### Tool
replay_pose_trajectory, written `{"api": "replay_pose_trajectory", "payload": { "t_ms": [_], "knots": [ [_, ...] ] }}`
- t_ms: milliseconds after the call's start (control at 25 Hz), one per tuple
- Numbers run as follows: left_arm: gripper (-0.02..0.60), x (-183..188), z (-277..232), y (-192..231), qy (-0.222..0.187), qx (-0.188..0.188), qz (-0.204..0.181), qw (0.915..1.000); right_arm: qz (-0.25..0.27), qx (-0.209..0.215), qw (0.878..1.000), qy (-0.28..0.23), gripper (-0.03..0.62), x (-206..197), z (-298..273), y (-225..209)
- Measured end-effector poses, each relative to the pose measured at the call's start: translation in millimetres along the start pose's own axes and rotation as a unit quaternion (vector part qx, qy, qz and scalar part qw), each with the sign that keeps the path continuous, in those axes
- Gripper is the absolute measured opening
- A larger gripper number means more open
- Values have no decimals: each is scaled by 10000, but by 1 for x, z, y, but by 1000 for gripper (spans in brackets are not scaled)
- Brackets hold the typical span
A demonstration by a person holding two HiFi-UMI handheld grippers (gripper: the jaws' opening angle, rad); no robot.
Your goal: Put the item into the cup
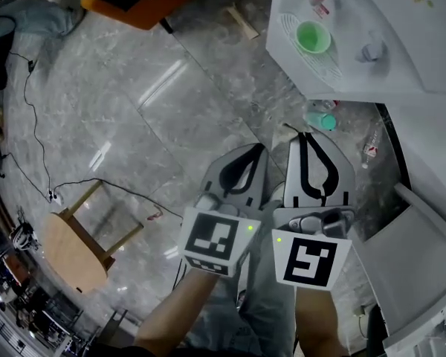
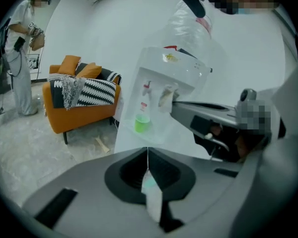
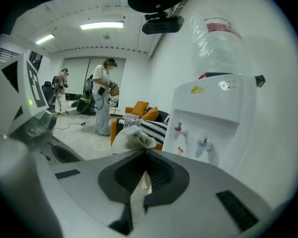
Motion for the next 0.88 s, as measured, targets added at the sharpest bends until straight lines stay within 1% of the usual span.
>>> {"api": "replay_pose_trajectory", "payload": {
  "t_ms": [160,280,360,440,560,640,760,880],
  "knots": [
    [14,-2,-1,7,66,55,231,9997,48,-84,9999,-50,9,-3,-25,-1],
    [14,-3,-3,11,94,92,312,9994,-3,-184,9998,32,9,-9,-41,-11],
    [14,-5,-5,15,126,112,435,9989,93,-283,9996,12,9,-9,-50,-18],
    [14,-7,-2,22,177,144,395,9990,188,-347,9992,38,9,-9,-60,-20],
    [14,-8,0,29,223,204,341,9990,246,-419,9984,303,9,-15,-80,-21],
    [14,-9,-3,28,257,205,312,9990,148,-470,9980,397,9,-22,-92,-26],
    [14,-10,-8,27,305,122,260,9991,-111,-621,9973,378,9,-31,-109,-39],
    [14,-13,-7,31,360,101,236,9990,-240,-781,9953,527,9,-38,-122,-51]
  ]
}}
Point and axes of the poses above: the fingertips, and each gripper's own axes: z backward along the fingers, y to its left, x out of its top, the point moved 9 cm from there along z, backward along the fingers, and after that the axes turned 8 degrees about y, right-handed, at the moved point
